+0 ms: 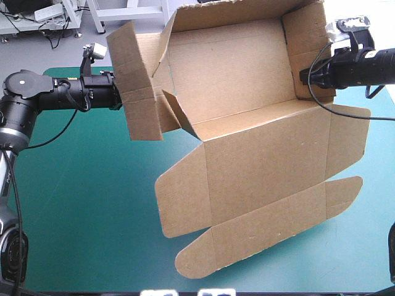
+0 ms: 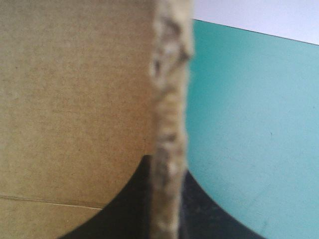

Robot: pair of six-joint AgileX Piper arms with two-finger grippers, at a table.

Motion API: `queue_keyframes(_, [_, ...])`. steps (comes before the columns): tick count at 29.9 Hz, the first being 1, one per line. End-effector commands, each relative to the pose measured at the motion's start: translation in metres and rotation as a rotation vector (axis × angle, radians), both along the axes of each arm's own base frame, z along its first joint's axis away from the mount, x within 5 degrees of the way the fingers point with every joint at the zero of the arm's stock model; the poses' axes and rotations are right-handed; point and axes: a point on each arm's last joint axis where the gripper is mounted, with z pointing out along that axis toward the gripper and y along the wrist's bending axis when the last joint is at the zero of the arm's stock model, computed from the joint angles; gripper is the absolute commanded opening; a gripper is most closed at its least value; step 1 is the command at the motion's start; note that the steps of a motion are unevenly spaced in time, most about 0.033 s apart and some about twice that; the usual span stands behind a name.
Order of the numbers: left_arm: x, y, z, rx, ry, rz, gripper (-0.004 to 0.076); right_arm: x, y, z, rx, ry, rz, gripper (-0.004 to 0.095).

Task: Fold the box

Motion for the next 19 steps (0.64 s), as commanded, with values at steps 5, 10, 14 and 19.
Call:
queue_keyframes(5, [-0.027, -0.025, 0.027, -0.078, -0.071, -0.147, 0.0341, 0.009, 0.0, 0.008, 0.047, -0.056, -0.055, -0.002])
queue_keyframes(10, [-0.028, -0.026, 0.028, -0.086, -0.076, -0.154, 0.0408, 0.013, 0.015, 0.008, 0.034, -0.086, -0.052, -0.0019])
queue_keyframes(14, [-0.028, -0.026, 0.028, -0.094, -0.058, -0.148, 0.045, 0.015, 0.034, 0.008, 0.006, -0.107, -0.061, -0.002])
queue_keyframes(19, [-0.028, -0.026, 0.027, -0.091, -0.055, -0.147, 0.045, 0.018, 0.055, 0.006, -0.024, -0.12, -0.078, -0.0019])
